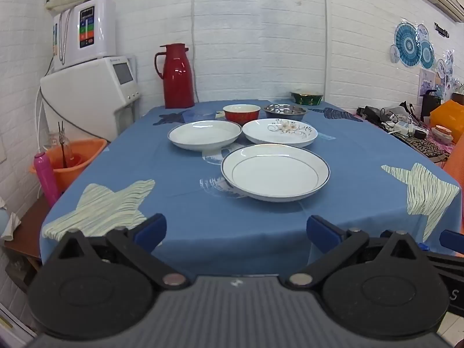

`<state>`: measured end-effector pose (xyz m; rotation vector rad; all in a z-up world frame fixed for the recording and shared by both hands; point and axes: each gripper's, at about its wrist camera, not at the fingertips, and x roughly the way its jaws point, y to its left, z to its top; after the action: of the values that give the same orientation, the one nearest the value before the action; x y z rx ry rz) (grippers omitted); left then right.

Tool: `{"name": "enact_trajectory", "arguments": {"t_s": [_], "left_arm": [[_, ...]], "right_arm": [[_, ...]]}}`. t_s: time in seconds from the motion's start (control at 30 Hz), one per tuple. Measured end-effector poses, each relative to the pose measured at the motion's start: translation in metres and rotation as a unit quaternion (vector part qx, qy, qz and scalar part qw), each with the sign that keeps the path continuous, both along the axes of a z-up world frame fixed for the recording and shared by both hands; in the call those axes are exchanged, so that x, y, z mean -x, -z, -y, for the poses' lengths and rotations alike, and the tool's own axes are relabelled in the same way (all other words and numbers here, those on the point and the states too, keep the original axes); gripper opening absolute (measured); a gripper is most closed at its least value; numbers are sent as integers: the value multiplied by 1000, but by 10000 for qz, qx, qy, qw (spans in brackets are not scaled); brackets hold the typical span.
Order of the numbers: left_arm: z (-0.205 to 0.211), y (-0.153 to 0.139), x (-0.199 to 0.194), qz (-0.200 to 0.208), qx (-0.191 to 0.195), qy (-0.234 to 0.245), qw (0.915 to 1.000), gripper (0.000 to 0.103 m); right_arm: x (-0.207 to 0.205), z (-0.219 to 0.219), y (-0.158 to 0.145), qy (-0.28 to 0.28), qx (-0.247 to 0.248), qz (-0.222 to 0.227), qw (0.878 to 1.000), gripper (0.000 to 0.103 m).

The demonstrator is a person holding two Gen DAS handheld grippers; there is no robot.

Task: Organize plates and bowls
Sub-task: 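Move both grippers toward the rim of the large gold-rimmed white plate, then close the left gripper on the plate rim while the right gripper grasps the rim too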

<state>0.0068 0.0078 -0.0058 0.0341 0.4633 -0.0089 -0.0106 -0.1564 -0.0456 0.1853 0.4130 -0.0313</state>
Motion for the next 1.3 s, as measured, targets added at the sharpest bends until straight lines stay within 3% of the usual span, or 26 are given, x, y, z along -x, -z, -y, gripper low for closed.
{"name": "enact_trajectory", "arguments": {"t_s": [0.4,0.53,0.63,0.77,0.97,1.2,1.3], "left_arm": [[-6,-1,-9,-151,125,29,9998,103],[-8,-4,-29,-203,34,13,9998,103],[-14,-4,-53,-469,92,45,9988,103],[-27,-10,-87,-763,278,144,9966,103],[-41,-18,-140,-1052,359,54,9938,103],[-45,0,-201,-1683,522,116,9843,103],[-45,7,-216,-1877,579,220,9803,103]], "right_arm": [[-7,0,5,-88,31,-148,9998,82],[-7,4,6,-78,-75,36,9999,82],[-12,7,2,-337,-159,246,9990,82],[-46,16,-17,-728,-215,255,9968,82],[-126,24,-41,-897,-646,-176,9937,82],[-187,12,-19,-1103,-323,-1170,9865,82],[-198,6,-16,-1155,-187,-1328,9842,82]]}}
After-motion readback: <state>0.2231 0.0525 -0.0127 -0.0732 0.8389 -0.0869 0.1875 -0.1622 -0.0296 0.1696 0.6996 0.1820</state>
